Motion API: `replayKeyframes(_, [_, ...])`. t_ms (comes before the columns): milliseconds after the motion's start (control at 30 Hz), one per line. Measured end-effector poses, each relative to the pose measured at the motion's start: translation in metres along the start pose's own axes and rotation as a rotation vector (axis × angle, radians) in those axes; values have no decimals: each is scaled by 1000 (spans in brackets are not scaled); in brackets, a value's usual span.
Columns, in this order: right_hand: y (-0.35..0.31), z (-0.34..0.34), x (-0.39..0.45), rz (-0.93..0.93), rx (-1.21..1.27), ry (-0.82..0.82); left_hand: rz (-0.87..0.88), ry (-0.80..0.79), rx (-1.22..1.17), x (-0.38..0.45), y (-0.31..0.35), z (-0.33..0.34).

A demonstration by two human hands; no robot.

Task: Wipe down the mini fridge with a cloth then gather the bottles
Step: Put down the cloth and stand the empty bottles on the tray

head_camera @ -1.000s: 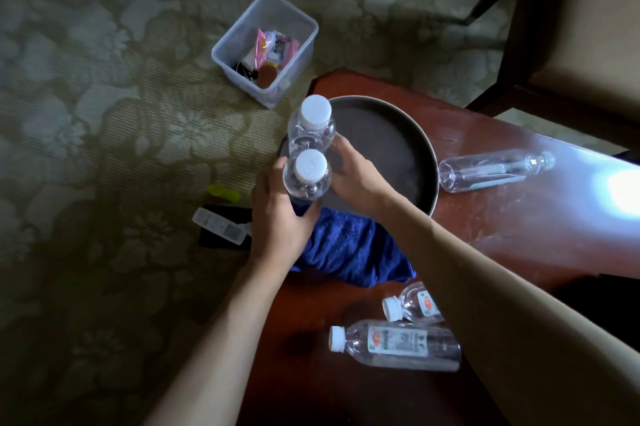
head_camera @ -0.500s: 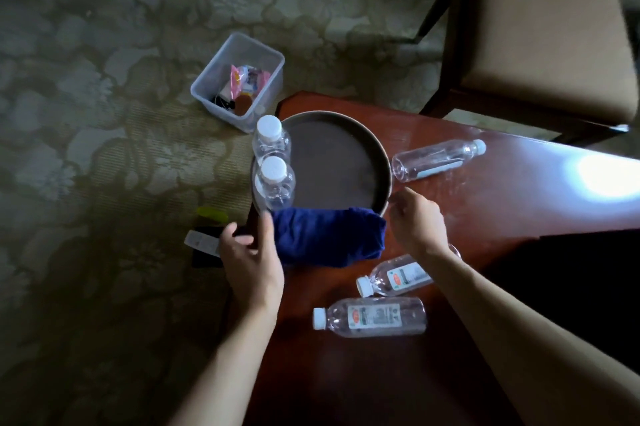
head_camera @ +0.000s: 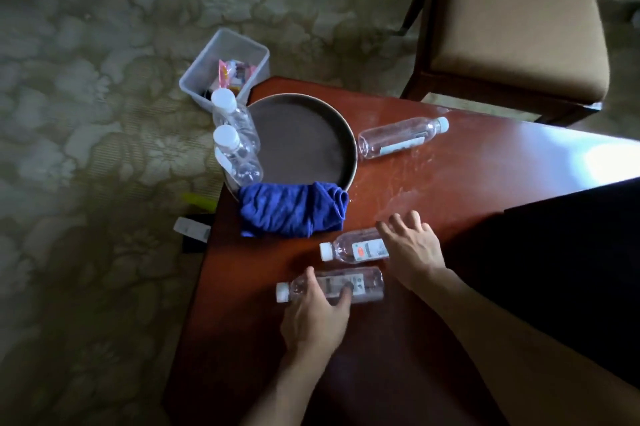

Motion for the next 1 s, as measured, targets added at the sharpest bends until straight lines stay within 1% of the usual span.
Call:
replayKeyframes(33, [-1,0,-3,1,10,-2,-69,-21,-5,-4,-2,7])
replayKeyframes(100, [-5,-2,-9,-32,33,0,-238,-9,-64,-13,-5,17])
replayKeyframes(200, [-12,10,-30,-40,80,-87,-437,81,-263,-28,-7,27])
replayKeyframes(267, [-10,18,-42,20,119,-110,-486,100,-339,-30,-13,33])
replayKeyframes(333, [-5,22,-49,57,112,-78,-491,65,-300,-33,-22,36])
replayKeyframes(367, [-3,26,-51,36,137,-91,-485,51,-268,-34,-28,36])
replayKeyframes(433, [8,28,-50,-4,216,-131,-440,36,-263,-36,-35,33])
replayKeyframes(467, [18,27,-51,10,252,-158,-420,53,-283,-35,-37,30])
replayKeyframes(533, [37,17,-49,29,287,-148,-415,117,-319,-31,-37,15])
replayKeyframes(600, [50,9,-47,105,373,-118,-391,145,-370,-24,-20,1])
replayKeyframes(633, [55,6,-46,178,452,-87,-359,156,-402,-20,-7,-8])
replayKeyframes(700, [64,2,-40,351,620,-47,-258,224,-485,-8,22,-30])
replayKeyframes(767, [64,-8,-27,420,736,-12,-123,290,-622,6,50,-53])
replayKeyframes(833, [62,-28,-7,416,818,74,12,332,-726,21,73,-77])
replayKeyframes(933, [54,-67,27,407,962,211,180,378,-712,43,105,-125])
replayKeyframes(1000, [45,-94,47,385,1084,277,233,314,-729,56,123,-157])
Point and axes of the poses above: each hand's wrist, its own x-axis towards the middle knuckle, its own z-axis out of the palm, y = z × x, the point moved 9 cm from there along x, towards the middle knuckle, and after that the axes turned 11 degrees about y, right-handed, at the moved point
